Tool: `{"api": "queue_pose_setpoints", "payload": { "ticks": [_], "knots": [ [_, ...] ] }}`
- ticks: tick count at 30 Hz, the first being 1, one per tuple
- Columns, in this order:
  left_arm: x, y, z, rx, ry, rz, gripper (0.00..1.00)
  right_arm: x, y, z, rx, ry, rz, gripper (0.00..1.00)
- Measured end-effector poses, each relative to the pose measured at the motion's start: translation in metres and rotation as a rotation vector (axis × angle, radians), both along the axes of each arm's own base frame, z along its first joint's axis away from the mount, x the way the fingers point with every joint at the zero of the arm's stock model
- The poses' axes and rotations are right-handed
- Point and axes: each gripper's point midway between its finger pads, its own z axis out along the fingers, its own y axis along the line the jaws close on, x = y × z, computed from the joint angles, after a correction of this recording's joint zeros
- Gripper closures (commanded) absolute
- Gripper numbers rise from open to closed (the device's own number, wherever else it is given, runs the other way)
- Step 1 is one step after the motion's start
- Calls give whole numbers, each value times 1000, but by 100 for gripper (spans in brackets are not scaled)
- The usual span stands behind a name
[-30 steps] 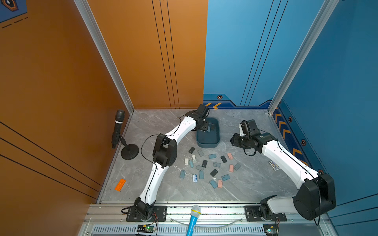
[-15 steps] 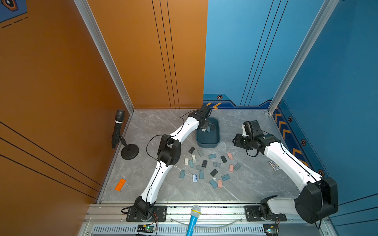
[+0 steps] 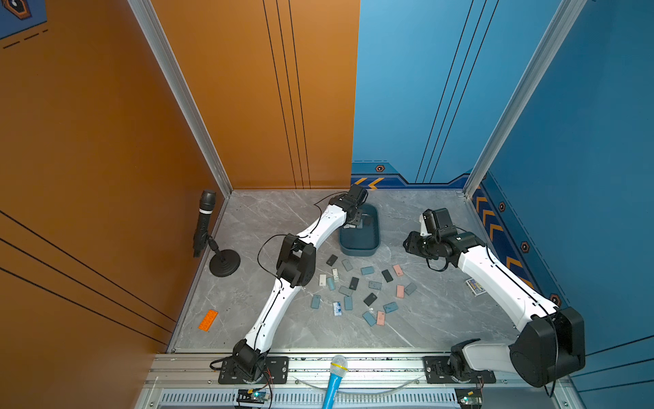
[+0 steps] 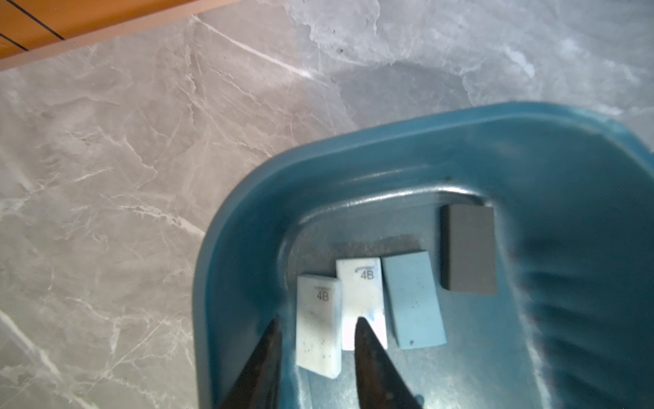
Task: Put the eraser in the storage box
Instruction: Place the eraser in the storage box, then pick up the eraser from the center of the board.
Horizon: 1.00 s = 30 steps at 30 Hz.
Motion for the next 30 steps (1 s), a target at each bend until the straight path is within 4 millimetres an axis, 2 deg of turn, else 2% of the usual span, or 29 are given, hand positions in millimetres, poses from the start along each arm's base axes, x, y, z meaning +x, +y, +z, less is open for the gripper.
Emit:
{"api": "queue_pose_setpoints", "payload": {
  "ticks": [7,12,15,19,26,30],
  "knots": [
    [-1,-4,3,12,-15,-3,61,0,0,0,1,0,-1,57],
    [-7,-14,4,13,-17,-21,61,0,0,0,3,1,0,57],
    [-10,-21,10,7,-25,-33,61,0,0,0,9,4,-3,57],
    [-17,-28,41,-43,-46,-48,61,-4,0,2,11,6,-6,57],
    [-39,-34,128,-182,-114,-84,62,-23,-6,10,26,-15,-26,57],
    [-56,-34,155,-217,-130,-109,62,-36,-7,4,35,-5,-34,56]
  ]
}}
